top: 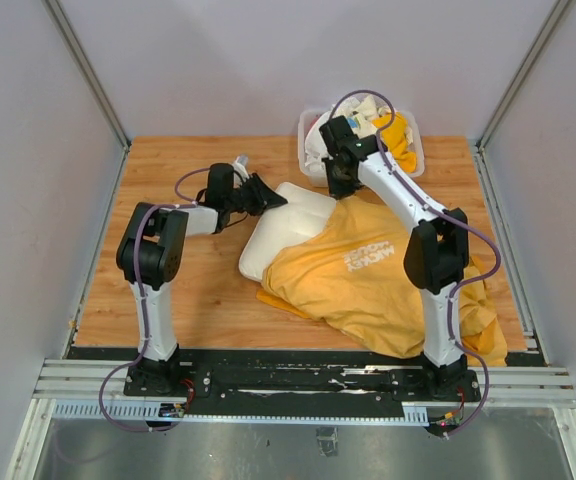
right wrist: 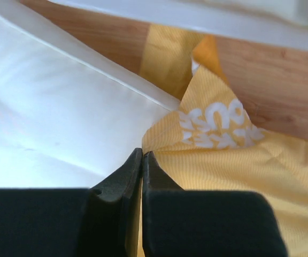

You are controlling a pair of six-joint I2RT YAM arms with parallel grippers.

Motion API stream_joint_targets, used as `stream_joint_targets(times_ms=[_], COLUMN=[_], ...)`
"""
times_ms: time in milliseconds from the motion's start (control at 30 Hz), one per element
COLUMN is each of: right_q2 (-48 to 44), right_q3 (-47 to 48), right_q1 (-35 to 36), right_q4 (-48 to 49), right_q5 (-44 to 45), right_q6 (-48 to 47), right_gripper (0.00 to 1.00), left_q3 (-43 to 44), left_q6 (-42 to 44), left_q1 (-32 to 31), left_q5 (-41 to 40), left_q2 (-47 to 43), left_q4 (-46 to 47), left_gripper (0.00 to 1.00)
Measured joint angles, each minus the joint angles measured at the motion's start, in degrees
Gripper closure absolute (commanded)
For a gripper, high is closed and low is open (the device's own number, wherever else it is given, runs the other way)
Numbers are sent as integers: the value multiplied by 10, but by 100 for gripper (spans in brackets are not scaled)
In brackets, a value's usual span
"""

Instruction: Put the pillow into the pillowcase

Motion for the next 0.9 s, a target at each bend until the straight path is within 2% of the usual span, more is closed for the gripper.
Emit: stream_joint_targets(times_ms=[333, 667, 900], right_q2=[-2, 11, 18], right_q3=[125, 177, 231], right_q1=[33, 55, 55], right_q4=[-24, -30, -30], right_q5=[-39, -100, -133], right_q6=[-21, -42, -57], right_gripper=[99, 99, 99], left_q3=[-20, -23, -23], left_q6=[-16, -59, -59], left_q1=[0, -14, -31], left_q5=[6, 16, 13], left_q2=[-64, -98, -175], left_q4=[1, 25, 14], left_gripper=[100, 100, 100])
